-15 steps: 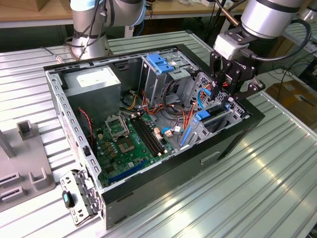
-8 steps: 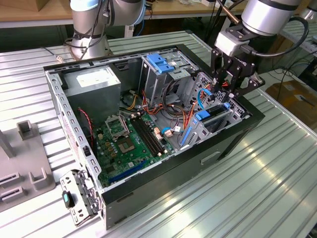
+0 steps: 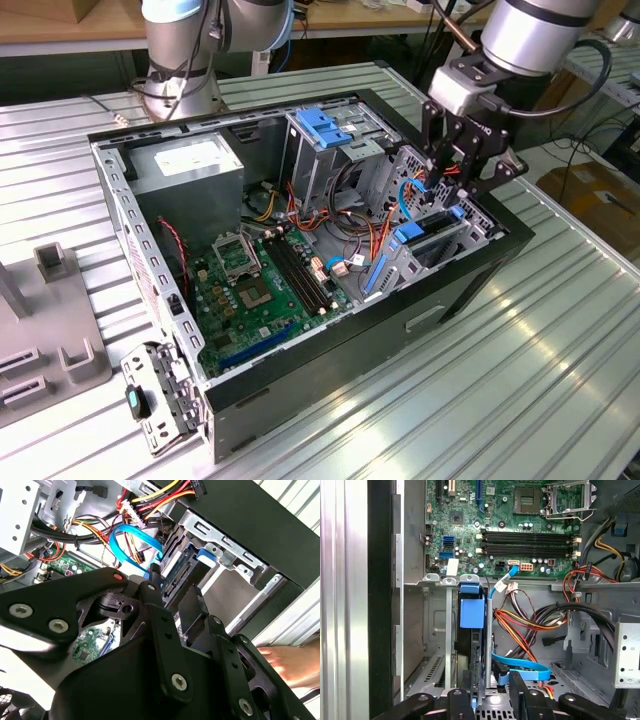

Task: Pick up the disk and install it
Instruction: 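Insert the first disk wire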

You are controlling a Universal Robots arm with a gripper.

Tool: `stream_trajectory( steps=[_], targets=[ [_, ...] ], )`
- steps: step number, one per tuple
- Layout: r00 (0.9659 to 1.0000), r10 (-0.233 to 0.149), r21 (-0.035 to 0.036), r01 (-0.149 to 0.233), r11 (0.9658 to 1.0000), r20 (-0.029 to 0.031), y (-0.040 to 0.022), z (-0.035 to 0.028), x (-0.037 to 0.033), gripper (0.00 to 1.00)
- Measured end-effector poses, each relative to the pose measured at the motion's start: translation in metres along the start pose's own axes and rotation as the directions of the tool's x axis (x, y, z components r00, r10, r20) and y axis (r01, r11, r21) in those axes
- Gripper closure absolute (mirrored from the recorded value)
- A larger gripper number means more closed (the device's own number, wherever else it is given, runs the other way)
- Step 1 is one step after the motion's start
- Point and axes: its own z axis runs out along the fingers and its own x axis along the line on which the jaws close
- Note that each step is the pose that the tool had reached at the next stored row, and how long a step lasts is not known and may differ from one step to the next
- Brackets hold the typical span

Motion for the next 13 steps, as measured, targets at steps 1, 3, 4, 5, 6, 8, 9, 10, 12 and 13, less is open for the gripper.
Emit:
stream_trajectory(
  steps=[1, 3, 4, 5, 6, 8, 9, 10, 12, 13],
  targets=[
    [1.0000, 0.000, -0.0004, 0.000, 1.0000, -0.0004, 0.0004, 0.0003, 0.0000, 0.57],
    [1.0000, 0.000, -0.0012, 0.000, 1.0000, -0.0025, 0.0019, 0.0009, -0.0001, 0.57],
    [1.0000, -0.001, -0.0015, 0.001, 1.0000, -0.0028, 0.0023, 0.0010, -0.0002, 0.57],
    [1.0000, -0.001, -0.0015, 0.001, 1.0000, -0.0028, 0.0023, 0.0011, -0.0002, 0.57],
    [1.0000, 0.000, -0.0014, 0.000, 1.0000, -0.0027, 0.0024, 0.0012, -0.0002, 0.57],
    [1.0000, 0.000, -0.0015, 0.000, 1.0000, -0.0027, 0.0024, 0.0012, -0.0002, 0.57],
    [1.0000, 0.000, -0.0015, 0.000, 1.0000, -0.0028, 0.0024, 0.0012, -0.0002, 0.57],
    [1.0000, 0.000, -0.0015, 0.000, 1.0000, -0.0027, 0.0024, 0.0012, -0.0002, 0.57],
    [1.0000, 0.000, -0.0015, 0.000, 1.0000, -0.0027, 0.0024, 0.0012, -0.0002, 0.57],
    [1.0000, 0.000, -0.0015, 0.000, 1.0000, -0.0027, 0.0024, 0.0012, -0.0002, 0.65]
  ],
)
